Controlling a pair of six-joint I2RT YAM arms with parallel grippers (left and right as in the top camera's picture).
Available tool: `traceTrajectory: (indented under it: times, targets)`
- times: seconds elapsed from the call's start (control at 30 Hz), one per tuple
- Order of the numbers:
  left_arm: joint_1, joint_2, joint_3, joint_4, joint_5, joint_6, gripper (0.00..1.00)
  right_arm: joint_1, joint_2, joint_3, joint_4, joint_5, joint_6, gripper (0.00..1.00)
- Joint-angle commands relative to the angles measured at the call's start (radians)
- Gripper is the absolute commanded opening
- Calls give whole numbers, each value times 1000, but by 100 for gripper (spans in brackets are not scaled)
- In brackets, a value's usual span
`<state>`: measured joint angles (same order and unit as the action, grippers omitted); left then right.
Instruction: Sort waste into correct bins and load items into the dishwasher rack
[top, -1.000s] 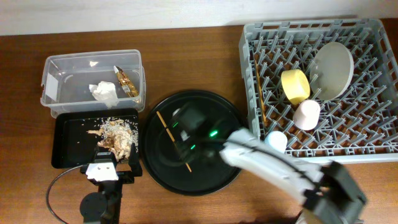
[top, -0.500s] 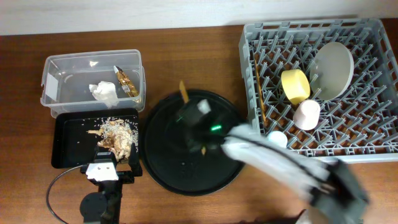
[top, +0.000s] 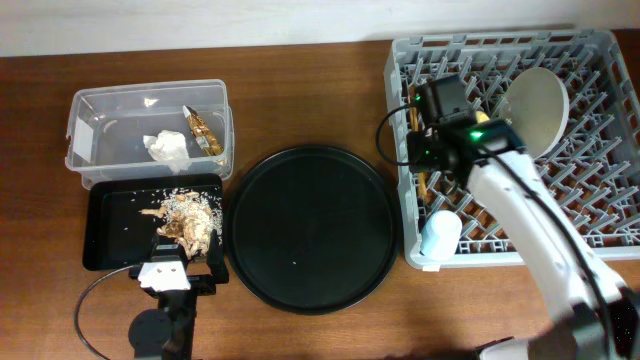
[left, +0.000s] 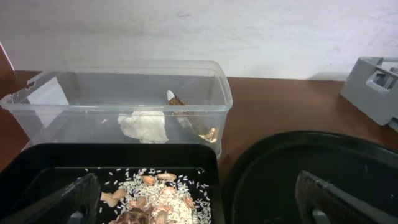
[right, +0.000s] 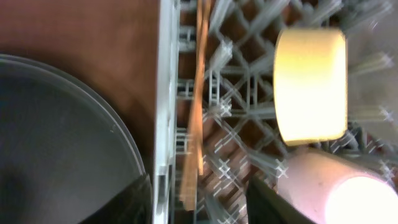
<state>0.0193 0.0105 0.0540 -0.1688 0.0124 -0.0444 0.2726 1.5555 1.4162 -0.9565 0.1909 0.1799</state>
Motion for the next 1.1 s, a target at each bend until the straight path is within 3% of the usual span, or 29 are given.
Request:
traceTrajectory:
  times: [0.0,0.03,0.07,0.23,0.37,0.47,0.57,0.63,0.8,0.9,1.07]
  targets:
    - [5,-5,-5,0,8,12,99,76,-248,152,-96,-68,0,53]
    - [5,-5,-5,0,8,12,99,112,-316,159,-111,-68,0,56]
    - [5,-5,-5,0,8,12,99,159,-401,159,-137,-69,14,99]
    - [5,-5,-5,0,8,12,99,275,-646,159,-216,-161,38,99]
    - [5,-5,-5,0,8,12,99,276,-800,159,-386,89,30,99]
    - [5,-5,-5,0,8,12,99,225,-952,97,-362,203,30,99]
    - [5,-5,-5,0,8,12,99,60,-1126,-170,-174,247,29,98]
    - [5,-5,-5,0,8,12,99,-52,-1257,-439,-14,245,31,99]
    - [5,-5,-5,0,8,12,99,-171,-1531,-907,243,187,38,99]
    - [5,-5,-5,0,8,12,99,-190,-1552,-1061,339,175,39,99]
    - [5,-5,-5,0,8,12,99,-189,-1552,-1327,723,156,38,99]
